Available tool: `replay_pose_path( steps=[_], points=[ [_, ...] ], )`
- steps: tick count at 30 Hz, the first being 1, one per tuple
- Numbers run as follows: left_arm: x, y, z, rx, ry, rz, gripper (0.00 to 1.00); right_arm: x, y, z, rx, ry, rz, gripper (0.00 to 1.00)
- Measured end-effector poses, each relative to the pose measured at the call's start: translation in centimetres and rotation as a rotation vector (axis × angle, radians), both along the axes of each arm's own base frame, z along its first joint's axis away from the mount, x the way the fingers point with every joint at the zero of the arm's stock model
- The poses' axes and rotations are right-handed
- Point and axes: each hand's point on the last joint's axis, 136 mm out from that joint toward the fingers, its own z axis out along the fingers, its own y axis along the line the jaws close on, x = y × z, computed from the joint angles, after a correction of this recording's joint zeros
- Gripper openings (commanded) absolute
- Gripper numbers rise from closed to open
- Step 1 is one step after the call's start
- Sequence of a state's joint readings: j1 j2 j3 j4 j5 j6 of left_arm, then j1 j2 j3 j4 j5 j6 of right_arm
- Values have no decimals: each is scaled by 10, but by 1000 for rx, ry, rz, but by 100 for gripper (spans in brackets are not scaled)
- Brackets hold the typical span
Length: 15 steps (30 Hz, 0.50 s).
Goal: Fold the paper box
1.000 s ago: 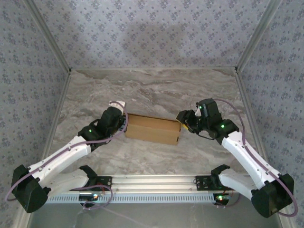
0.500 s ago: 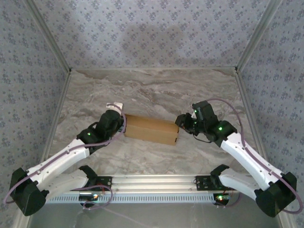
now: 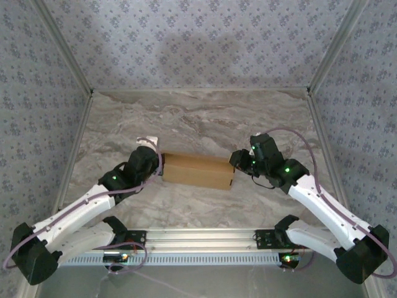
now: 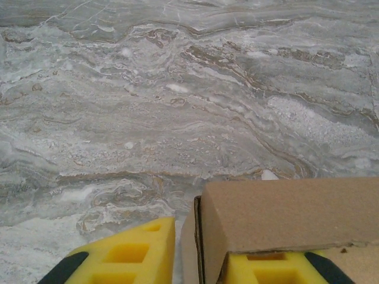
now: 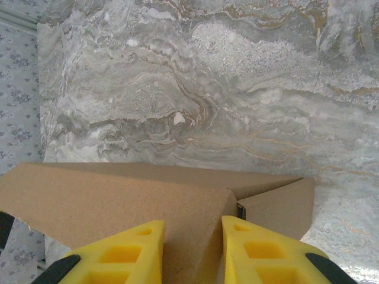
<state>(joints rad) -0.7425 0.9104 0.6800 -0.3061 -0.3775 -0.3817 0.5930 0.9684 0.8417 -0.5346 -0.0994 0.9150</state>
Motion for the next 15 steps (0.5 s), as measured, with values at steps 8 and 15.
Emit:
replay_pose_path(
  steps=[8,15],
  points=[
    [-14,2,12,-10,-16,-66,37,2,-3,1,-24,-21,-12,27],
    [-27,6,27,-49,-47,-98,35,1,-3,0,-44,-33,-14,27]
  ],
)
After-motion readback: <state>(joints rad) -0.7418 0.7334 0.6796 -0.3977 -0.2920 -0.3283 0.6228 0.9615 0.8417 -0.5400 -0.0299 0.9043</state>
